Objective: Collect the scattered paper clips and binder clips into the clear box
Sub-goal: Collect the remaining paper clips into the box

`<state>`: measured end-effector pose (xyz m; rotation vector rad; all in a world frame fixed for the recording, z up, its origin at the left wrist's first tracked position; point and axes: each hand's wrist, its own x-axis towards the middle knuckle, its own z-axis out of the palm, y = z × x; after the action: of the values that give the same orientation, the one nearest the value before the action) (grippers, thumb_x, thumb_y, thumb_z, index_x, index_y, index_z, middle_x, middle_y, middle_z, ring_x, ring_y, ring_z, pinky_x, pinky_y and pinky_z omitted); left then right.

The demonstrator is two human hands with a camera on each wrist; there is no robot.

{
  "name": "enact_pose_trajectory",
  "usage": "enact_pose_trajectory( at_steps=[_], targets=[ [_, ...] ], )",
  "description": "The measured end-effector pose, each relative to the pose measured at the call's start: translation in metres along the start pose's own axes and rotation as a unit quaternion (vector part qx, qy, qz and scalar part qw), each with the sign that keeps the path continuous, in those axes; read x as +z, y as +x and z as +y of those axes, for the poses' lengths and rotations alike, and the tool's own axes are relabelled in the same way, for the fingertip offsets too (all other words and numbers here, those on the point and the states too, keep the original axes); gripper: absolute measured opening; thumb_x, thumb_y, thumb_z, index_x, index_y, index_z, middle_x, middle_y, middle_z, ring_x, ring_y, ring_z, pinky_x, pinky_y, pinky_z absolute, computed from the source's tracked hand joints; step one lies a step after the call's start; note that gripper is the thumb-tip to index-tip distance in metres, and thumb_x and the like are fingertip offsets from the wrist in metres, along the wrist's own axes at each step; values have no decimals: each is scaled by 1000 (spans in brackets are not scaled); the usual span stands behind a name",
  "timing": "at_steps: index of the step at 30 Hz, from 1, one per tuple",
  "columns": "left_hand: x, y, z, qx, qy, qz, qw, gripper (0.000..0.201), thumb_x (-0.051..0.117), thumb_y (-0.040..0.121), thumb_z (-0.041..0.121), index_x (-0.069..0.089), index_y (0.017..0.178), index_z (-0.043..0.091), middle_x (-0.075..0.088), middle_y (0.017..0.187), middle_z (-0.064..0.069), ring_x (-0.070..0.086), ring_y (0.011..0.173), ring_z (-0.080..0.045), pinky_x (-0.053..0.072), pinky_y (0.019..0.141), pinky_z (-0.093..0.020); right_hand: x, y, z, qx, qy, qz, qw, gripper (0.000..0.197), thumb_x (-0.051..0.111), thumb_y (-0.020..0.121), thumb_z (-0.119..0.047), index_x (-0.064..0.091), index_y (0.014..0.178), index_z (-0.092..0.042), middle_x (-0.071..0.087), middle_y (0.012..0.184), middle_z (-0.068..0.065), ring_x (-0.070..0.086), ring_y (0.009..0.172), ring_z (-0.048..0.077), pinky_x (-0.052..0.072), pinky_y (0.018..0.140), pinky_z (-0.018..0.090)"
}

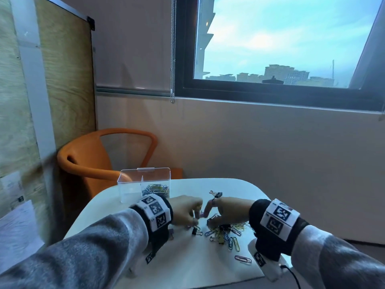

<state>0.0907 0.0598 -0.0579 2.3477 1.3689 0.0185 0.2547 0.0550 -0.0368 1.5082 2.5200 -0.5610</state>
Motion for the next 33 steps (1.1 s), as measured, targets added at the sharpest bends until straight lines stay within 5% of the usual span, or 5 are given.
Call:
enact_pose_trajectory(
  at_steps=[5,19,24,27,33],
  targets=[
    [2,1,-5,13,106,15,994,23,55,83,-2,41,90,15,63,117,-5,55,106,-25,47,83,-34,4,4,4,-14,-39,10,999,35,67,84,-24,62,119,-25,58,129,-3,53,117,19,37,84,22],
    [2,2,12,-33,178,-23,983,25,46,88,2,47,112,6,61,115,-12,55,107,-29,37,77,-30,15,18,-1,-4,-97,-12,995,33,64,85,-32,69,105,-6,71,104,12,63,83,24,51,77,32],
    [-2,1,3,-37,-63,-6,997,26,47,88,-2,33,79,19,50,75,5,50,81,-18,36,58,-20,19,20,-5,-12,-174,-4,985,24,53,88,-21,65,89,0,66,81,14,56,71,29,37,54,25],
    [-8,-3,-5,-60,-297,12,953,36,48,87,-12,31,74,17,52,82,1,53,70,-13,44,60,-18,24,21,-9,-5,-221,1,975,23,51,86,-18,50,64,-9,45,62,3,45,59,24,35,49,23],
    [-14,-3,-10,-114,-614,69,778,38,31,87,-24,31,70,11,48,81,-15,49,70,-20,45,62,-29,5,16,5,5,-3,11,1000,11,45,93,-17,54,91,-9,51,83,9,43,67,16,37,57,21]
  ],
)
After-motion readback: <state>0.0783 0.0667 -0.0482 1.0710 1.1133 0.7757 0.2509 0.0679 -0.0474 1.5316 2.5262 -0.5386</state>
